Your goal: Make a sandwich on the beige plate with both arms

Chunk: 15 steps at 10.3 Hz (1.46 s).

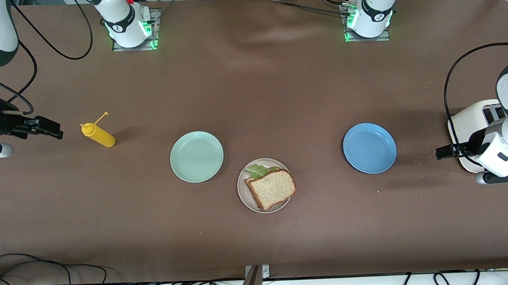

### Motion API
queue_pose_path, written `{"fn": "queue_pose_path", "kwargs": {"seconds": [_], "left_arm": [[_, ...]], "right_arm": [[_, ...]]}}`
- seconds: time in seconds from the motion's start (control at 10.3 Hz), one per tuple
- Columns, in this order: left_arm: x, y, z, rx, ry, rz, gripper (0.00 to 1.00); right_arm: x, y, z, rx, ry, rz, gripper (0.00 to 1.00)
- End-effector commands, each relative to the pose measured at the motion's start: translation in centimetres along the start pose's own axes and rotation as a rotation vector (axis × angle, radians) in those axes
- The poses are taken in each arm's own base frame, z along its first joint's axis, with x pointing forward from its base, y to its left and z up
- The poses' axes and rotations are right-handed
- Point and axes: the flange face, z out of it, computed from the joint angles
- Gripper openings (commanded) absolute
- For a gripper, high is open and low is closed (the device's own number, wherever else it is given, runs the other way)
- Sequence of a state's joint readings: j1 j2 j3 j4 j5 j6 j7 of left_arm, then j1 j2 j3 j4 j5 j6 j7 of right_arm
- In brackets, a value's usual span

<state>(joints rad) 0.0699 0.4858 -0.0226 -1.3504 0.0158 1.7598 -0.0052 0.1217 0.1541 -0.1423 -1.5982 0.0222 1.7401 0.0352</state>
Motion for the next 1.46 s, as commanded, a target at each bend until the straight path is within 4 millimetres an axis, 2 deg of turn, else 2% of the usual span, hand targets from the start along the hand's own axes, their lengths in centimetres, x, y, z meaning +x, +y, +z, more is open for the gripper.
{"fn": "queue_pose_path", "kwargs": {"seconds": [0.0, 0.1, 0.39, 0.58, 0.68, 0.88, 1.07, 1.36], "left_arm": [[-1.6, 1.9, -2.6, 0.034, -0.002, 0.020, 1.00], [-2.8, 3.2, -4.5, 0.054, -0.003, 0.036, 1.00], [-7.1, 3.1, -8.6, 0.034, -0.065, 0.042, 1.00], [-8.7, 3.0, -9.6, 0.005, -0.156, 0.037, 1.00], [-10.0, 2.9, -11.2, 0.000, -0.143, 0.039, 1.00], [-12.6, 2.4, -12.3, -0.018, -0.145, 0.030, 1.00], [-15.7, 1.9, -12.6, -0.020, -0.156, 0.027, 1.00], [-18.0, 2.0, -13.9, -0.020, -0.137, 0.030, 1.00]], "right_arm": [[-0.2, 0.1, 0.0, 0.003, 0.007, 0.011, 1.00], [-0.2, 0.1, 0.0, 0.003, 0.007, 0.011, 1.00], [-0.2, 0.1, 0.0, 0.003, 0.007, 0.011, 1.00], [-0.2, 0.1, 0.0, 0.003, 0.007, 0.011, 1.00], [-0.2, 0.1, 0.0, 0.003, 0.007, 0.011, 1.00], [-0.2, 0.3, 0.0, 0.002, 0.006, 0.012, 1.00], [-0.2, 0.3, 0.0, 0.002, 0.006, 0.014, 1.00], [-0.2, 1.1, 0.3, 0.003, 0.000, 0.029, 0.99]]}}
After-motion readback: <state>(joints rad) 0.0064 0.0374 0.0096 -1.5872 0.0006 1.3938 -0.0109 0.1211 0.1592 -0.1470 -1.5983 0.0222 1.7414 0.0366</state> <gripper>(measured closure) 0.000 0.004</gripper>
